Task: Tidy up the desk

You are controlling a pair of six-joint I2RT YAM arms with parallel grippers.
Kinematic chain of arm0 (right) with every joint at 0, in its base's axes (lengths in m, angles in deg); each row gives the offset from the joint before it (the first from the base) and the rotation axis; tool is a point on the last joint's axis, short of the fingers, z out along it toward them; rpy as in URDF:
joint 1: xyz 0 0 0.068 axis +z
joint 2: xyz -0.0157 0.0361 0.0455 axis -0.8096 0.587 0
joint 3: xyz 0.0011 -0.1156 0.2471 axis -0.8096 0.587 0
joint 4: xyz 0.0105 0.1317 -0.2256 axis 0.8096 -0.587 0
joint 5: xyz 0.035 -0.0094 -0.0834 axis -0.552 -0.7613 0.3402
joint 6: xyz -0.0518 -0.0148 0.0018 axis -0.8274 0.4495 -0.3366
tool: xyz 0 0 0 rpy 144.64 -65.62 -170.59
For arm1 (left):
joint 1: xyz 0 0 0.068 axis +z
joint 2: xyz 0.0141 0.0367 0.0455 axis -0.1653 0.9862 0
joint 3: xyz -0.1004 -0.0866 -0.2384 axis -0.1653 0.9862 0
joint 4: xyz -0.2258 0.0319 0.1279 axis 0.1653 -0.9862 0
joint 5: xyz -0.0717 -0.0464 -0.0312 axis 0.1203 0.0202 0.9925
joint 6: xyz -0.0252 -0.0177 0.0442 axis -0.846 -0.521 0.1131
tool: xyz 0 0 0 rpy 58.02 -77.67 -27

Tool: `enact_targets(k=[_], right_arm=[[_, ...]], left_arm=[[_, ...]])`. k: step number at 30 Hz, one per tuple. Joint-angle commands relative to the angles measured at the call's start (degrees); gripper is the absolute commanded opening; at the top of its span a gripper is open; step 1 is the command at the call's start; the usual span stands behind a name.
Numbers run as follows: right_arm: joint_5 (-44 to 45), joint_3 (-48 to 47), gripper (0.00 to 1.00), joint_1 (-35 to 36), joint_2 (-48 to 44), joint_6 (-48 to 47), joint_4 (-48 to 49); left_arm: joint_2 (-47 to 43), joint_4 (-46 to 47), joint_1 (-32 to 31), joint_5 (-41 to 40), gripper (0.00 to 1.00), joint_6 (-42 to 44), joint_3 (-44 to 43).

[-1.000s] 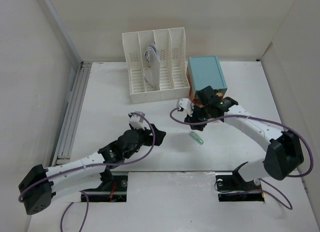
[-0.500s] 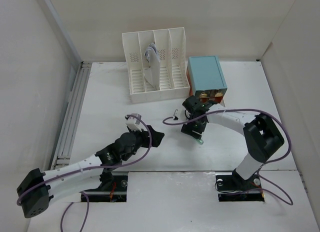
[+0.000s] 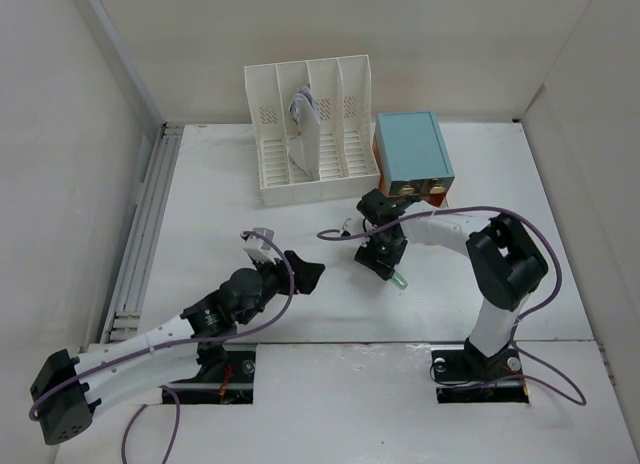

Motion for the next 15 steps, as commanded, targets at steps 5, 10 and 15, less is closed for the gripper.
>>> enact_targets(k=[5, 10, 15], right_arm=[[-0.45, -1.90, 0.31, 0.56, 0.71, 2.53, -0.25], [0.07, -1.90, 0.13, 1.09, -3.68, 3.15, 2.37], [4.98, -1.90, 0.11, 1.09, -13.43, 1.57, 7.12]], left_arm=[[-2.72, -0.89, -0.26, -1.11, 0.83, 0.49, 0.11], [-2.72, -0.89, -0.26, -1.11, 0.83, 1.02, 0.11], [-2.19, -0.36, -0.26, -1.11, 0.83, 1.02, 0.11]])
